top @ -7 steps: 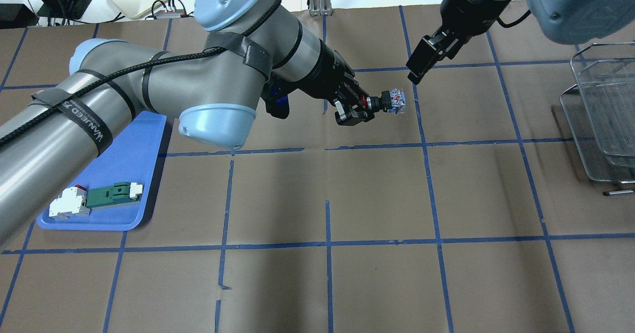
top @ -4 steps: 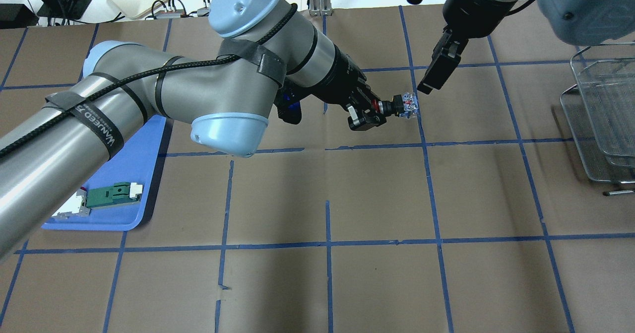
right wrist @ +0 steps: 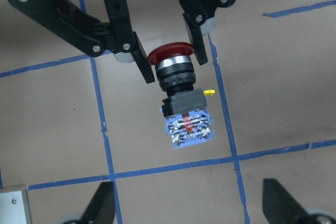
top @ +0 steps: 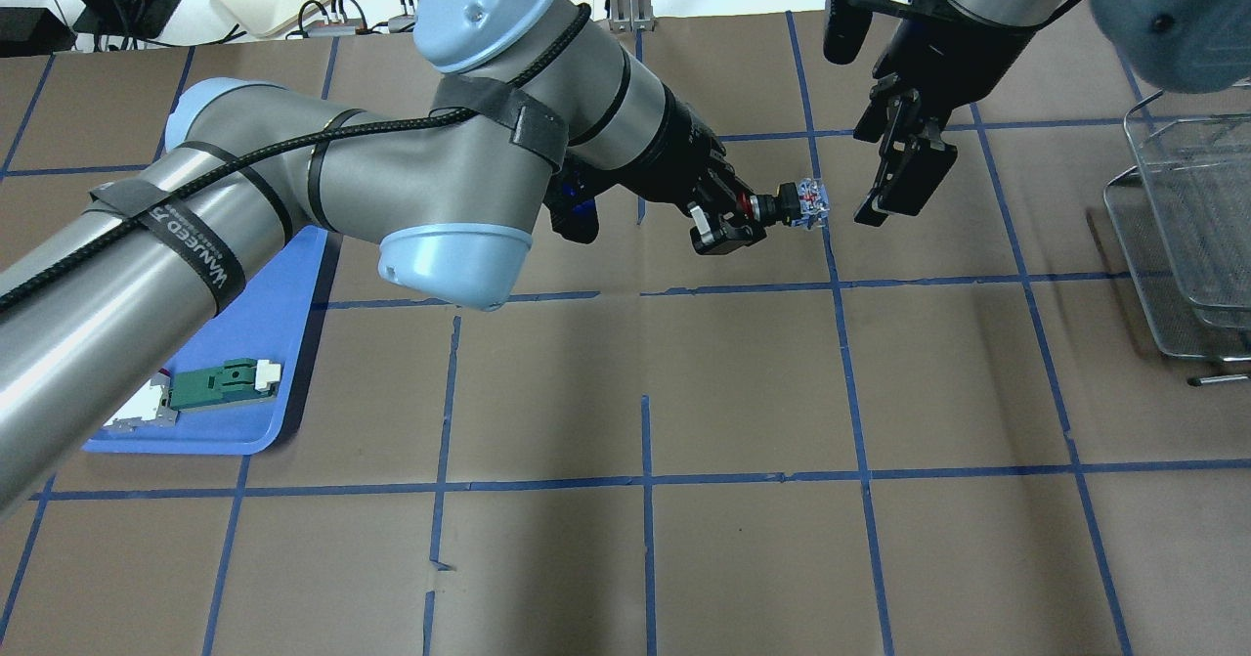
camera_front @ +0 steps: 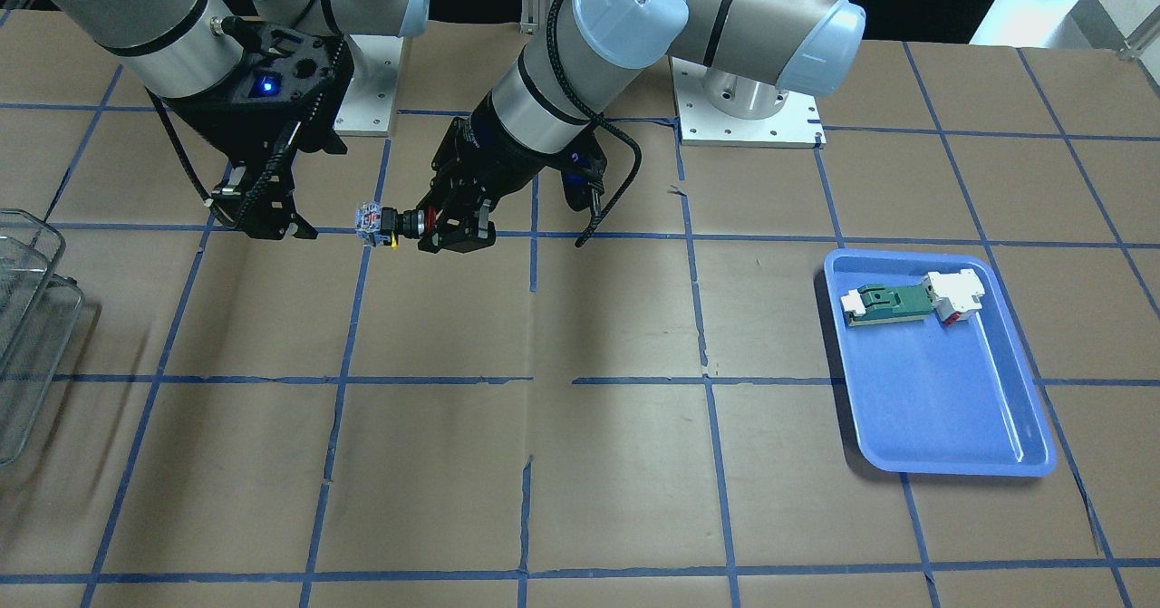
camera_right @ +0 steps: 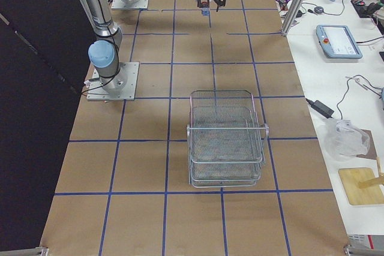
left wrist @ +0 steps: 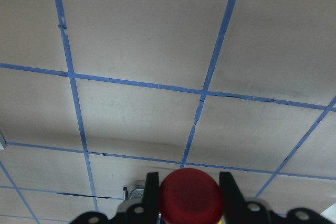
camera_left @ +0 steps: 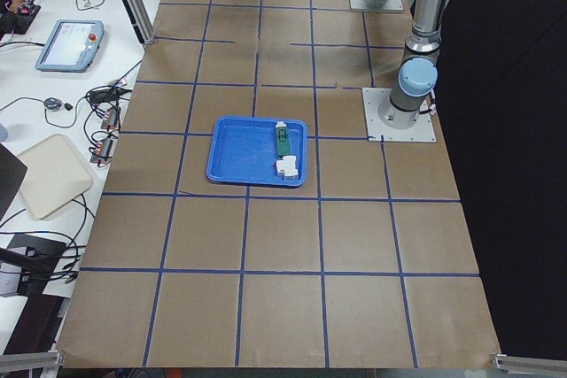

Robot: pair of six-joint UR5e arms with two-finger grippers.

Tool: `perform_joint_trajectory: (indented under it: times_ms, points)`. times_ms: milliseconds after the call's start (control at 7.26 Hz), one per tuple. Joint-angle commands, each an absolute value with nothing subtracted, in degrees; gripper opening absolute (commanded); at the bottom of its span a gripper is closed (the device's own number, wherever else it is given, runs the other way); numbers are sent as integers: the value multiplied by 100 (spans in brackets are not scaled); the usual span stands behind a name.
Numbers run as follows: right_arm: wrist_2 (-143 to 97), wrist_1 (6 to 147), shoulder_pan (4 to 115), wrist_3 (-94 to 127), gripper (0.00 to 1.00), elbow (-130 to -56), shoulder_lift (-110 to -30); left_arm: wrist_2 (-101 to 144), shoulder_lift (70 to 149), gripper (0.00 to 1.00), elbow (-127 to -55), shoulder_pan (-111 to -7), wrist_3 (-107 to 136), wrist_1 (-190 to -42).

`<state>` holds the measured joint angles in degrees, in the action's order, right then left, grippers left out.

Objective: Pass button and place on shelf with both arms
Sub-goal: 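Lower the right gripper over the button held by the left gripper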

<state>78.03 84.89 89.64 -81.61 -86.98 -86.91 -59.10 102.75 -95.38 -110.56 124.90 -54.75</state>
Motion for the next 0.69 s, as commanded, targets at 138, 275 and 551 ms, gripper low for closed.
perform_joint_trajectory:
  times_ms: [138, 275, 551]
  points:
    - [7691, 8525, 8991, -8901, 100, -8719, -8736, -5897, 10230, 0, -9501, -11065, 12595, -5476]
    - [7630, 8525, 9009, -8842, 100, -8701, -8754, -5906, 10230, 0, -9501, -11065, 12595, -5476]
    - [7620, 8534, 9053, -8920, 100, -8797, -8885, -5897, 10222, 0, -9501, -11065, 12595, -5467]
